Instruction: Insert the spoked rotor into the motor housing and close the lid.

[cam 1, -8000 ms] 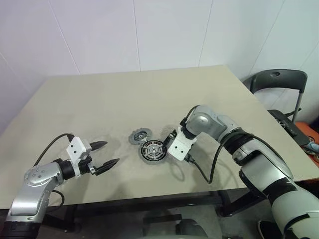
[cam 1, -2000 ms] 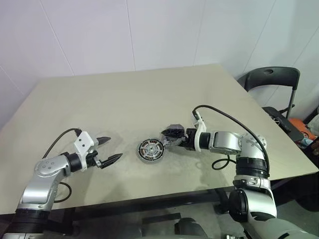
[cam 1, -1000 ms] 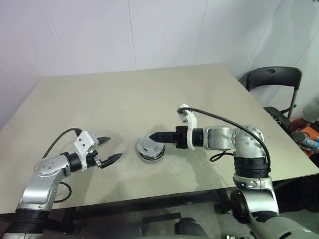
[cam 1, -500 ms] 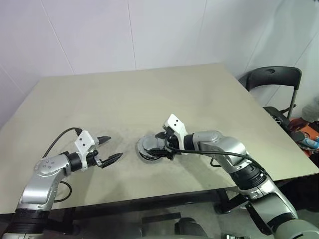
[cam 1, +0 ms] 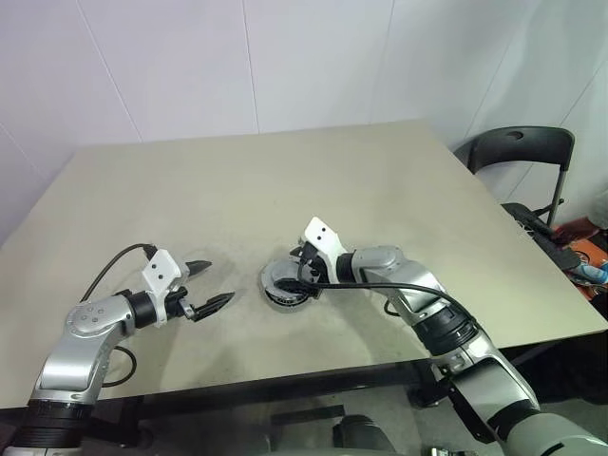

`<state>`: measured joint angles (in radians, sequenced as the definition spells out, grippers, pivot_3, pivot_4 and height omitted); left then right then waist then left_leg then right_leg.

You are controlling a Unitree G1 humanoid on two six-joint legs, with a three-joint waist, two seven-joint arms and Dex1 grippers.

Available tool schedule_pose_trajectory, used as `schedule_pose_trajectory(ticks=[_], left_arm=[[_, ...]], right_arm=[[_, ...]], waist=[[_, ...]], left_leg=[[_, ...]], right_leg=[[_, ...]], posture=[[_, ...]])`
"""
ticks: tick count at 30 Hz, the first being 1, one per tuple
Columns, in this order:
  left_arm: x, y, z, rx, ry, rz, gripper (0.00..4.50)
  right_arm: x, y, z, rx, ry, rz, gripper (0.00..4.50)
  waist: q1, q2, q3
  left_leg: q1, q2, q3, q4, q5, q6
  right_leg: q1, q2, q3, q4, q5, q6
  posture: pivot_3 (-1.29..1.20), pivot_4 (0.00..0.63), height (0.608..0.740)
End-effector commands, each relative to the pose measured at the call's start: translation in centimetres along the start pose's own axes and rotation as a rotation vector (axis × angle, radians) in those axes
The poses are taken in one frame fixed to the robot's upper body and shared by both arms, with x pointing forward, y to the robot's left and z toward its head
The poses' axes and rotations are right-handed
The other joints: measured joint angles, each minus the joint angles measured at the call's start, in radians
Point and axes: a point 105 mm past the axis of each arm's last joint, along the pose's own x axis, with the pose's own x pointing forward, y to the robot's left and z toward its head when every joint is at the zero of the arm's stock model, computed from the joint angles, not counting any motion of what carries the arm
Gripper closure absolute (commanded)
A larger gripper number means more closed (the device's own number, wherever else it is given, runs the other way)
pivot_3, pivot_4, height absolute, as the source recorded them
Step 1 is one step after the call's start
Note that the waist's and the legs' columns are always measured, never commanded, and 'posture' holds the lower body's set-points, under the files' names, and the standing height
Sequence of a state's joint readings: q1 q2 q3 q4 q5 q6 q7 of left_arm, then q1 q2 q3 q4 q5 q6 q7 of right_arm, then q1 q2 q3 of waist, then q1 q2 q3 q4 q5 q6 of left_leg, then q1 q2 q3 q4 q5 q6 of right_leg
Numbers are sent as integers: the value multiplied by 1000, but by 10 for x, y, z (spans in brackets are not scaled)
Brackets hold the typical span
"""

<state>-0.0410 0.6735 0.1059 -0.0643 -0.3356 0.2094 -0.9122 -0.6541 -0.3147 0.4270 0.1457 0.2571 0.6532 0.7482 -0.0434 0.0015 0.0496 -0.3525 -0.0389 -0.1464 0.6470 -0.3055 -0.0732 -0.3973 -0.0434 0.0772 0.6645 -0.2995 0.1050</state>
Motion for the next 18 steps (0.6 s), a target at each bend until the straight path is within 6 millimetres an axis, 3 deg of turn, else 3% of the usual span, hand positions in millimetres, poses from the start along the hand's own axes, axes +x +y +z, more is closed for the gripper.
schedule_pose_trajectory(ticks=[1,15,18], left_arm=[[-5,5,13,48,-25,17,0],[-5,4,13,50,-24,17,0],[-5,4,13,50,-23,18,0]], right_arm=[[0,5,6,-8,-17,28,20],[2,8,0,45,-3,42,20],[2,8,2,56,-17,42,593]], waist=[[0,0,0],[0,0,0],[0,0,0]], left_leg=[[0,0,0,0,0,0],[1,0,0,0,0,0],[1,0,0,0,0,0]], right_leg=[[0,0,0,0,0,0],[1,0,0,0,0,0],[1,0,0,0,0,0]], posture=[[0,0,740],[0,0,740],[0,0,740]])
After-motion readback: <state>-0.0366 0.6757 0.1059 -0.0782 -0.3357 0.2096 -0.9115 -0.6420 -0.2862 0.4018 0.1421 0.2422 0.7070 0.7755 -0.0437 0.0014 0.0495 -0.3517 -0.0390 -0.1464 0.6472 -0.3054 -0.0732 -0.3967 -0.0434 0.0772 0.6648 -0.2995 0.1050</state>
